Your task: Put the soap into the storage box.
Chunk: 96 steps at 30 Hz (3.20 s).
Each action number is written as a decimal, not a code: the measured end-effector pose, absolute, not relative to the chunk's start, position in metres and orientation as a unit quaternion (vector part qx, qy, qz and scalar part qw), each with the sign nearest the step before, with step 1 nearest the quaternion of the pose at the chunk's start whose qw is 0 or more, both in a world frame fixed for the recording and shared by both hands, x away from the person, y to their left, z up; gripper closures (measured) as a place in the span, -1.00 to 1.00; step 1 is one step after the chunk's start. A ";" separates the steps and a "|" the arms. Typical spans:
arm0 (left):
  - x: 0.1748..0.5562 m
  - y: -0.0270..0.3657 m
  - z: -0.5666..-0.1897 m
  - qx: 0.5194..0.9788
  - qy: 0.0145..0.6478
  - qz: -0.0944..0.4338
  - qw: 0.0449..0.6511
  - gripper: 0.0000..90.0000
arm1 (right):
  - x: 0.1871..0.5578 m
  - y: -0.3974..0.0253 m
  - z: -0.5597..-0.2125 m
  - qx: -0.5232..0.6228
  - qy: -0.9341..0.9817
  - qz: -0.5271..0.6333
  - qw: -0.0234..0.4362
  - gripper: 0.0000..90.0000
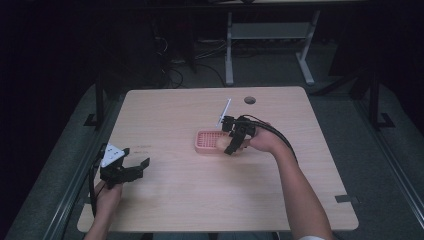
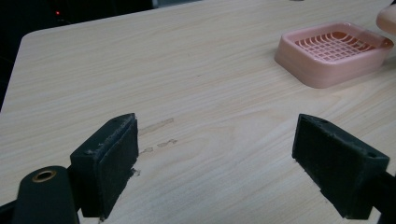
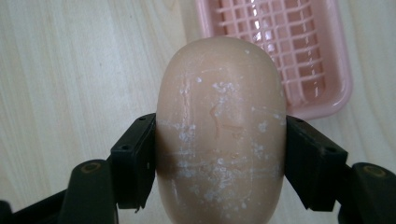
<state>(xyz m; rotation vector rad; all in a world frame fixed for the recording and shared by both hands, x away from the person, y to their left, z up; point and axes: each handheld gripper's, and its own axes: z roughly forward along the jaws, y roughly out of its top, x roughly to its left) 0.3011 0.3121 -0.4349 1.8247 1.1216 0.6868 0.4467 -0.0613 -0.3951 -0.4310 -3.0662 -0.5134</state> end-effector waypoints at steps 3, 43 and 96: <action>0.301 0.312 -0.435 0.732 0.449 0.276 0.432 -0.68 | 0.449 -0.061 -0.394 -0.140 -0.975 -0.172 0.005 -0.29; 0.301 0.313 -0.434 0.731 0.451 0.274 0.433 -0.69 | 0.484 -0.016 -0.395 -0.125 -0.982 -0.144 0.009 -0.29; 0.301 0.312 -0.434 0.729 0.450 0.274 0.436 -0.69 | 0.498 0.007 -0.413 -0.119 -0.986 -0.114 0.000 -0.29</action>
